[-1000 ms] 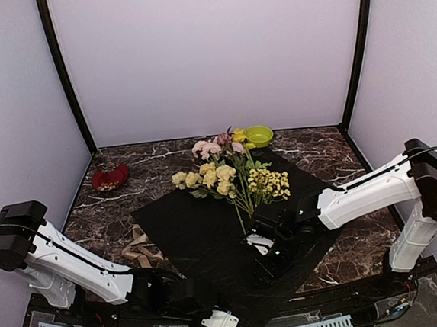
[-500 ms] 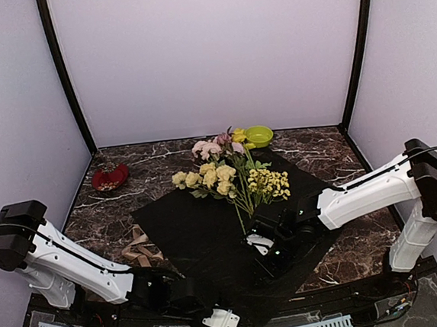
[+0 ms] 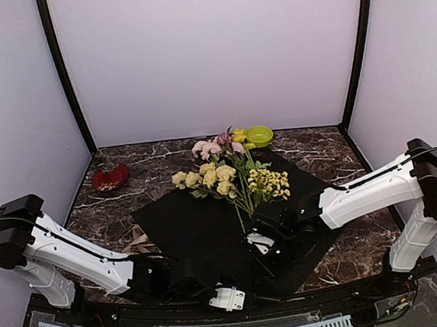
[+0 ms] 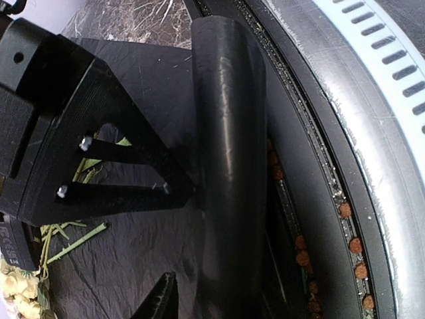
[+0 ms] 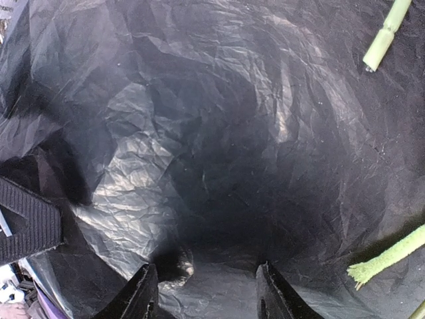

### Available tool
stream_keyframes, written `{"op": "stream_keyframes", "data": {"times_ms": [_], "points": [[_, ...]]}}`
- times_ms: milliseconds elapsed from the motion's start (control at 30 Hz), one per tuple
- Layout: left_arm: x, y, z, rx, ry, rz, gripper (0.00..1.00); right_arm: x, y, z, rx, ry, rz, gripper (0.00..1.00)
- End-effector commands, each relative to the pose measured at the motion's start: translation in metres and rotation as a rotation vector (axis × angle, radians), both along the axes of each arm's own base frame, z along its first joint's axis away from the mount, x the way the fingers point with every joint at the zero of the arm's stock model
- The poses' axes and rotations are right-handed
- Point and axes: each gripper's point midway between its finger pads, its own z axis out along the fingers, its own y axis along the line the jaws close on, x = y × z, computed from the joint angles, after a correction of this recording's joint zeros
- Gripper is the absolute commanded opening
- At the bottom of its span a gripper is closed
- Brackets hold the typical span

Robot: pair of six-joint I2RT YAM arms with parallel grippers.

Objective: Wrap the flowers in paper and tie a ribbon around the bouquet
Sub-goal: Pick up the bottom corner of the flattened wrapping paper from the center of the board, then adjust the fake flower on the flattened wrapping paper.

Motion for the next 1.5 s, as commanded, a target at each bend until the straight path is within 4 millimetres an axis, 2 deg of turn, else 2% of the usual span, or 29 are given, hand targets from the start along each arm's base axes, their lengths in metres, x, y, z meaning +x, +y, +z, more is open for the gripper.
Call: {"op": "stream_keyframes", "data": {"times_ms": [0,167,333,467,600,700,867,967,1133,1467], "points": [[0.007,-0.005,0.007,-0.025,0.005,0.034,0.35,0.000,0.001,0.007,0.018,-0.013,-0.007,0.51],[0.008,-0.007,0.014,-0.045,0.020,0.050,0.22,0.003,-0.001,0.012,0.024,-0.018,-0.001,0.51],[0.017,-0.006,0.023,-0.101,0.099,0.108,0.02,0.015,-0.001,0.045,0.139,-0.045,-0.014,0.53],[0.027,-0.005,0.028,-0.146,0.161,0.158,0.00,0.030,-0.009,0.067,0.221,-0.065,-0.050,0.56],[0.038,0.000,0.030,-0.192,0.232,0.210,0.00,0.052,-0.028,0.076,0.260,-0.083,-0.126,0.57],[0.048,0.004,0.031,-0.221,0.258,0.243,0.00,0.075,-0.048,0.070,0.230,-0.109,-0.209,0.57],[0.049,-0.001,0.035,-0.249,0.296,0.234,0.00,0.118,-0.078,0.046,0.108,-0.190,-0.358,0.57],[0.049,-0.003,0.035,-0.252,0.308,0.231,0.00,0.135,-0.086,0.030,0.019,-0.234,-0.386,0.57],[0.044,-0.005,0.036,-0.254,0.340,0.221,0.00,0.137,-0.066,0.008,0.027,-0.162,-0.337,0.53],[0.042,-0.008,0.036,-0.264,0.368,0.219,0.00,0.129,-0.015,0.005,0.125,-0.107,-0.282,0.48]]}}
